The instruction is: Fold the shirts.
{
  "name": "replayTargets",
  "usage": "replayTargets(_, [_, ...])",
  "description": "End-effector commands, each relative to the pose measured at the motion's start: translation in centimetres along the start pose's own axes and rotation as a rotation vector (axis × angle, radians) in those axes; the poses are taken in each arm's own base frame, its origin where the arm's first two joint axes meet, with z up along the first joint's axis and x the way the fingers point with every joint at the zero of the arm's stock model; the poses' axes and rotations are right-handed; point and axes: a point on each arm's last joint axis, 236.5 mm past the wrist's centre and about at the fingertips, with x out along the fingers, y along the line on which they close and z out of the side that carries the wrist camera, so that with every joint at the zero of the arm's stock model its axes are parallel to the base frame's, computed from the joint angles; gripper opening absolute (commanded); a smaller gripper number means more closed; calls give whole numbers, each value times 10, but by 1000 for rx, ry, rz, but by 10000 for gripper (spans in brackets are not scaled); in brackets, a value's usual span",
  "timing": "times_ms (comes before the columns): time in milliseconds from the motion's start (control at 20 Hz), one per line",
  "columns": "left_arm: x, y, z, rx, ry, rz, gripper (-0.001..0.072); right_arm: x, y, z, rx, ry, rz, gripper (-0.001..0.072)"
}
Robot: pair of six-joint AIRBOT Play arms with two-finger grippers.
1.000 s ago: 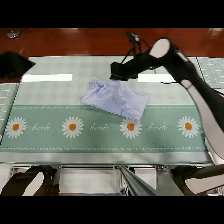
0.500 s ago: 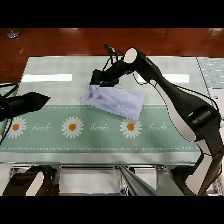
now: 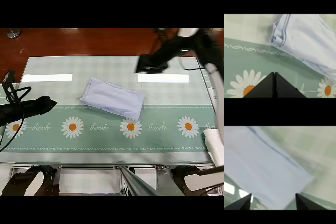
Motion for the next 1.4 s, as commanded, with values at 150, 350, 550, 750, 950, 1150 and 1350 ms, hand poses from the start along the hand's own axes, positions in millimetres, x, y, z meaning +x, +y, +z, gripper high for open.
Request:
replayTargets(150, [8,-11,-7,26,20,-23,22,40,-118,-112,657,-211,-8,631])
replayTargets(350, [14,-32,-11,74,17,-63,22,101,-70,-142,621,-52,157,632])
replayTargets(550, [17,-46,-17,111,27,-88,22,131,-30,-131,580,55,298,631])
replayTargets(750, [17,-46,-16,111,22,-88,22,155,-2,-124,506,142,320,631])
replayTargets(950, [22,-43,-18,102,38,-81,22,161,35,-103,358,178,368,75])
replayTargets(1150, [29,-38,-22,91,63,-71,23,107,61,-46,121,100,384,15])
replayTargets(1350, [35,-35,-27,82,90,-63,22,1,56,29,-42,-124,199,15])
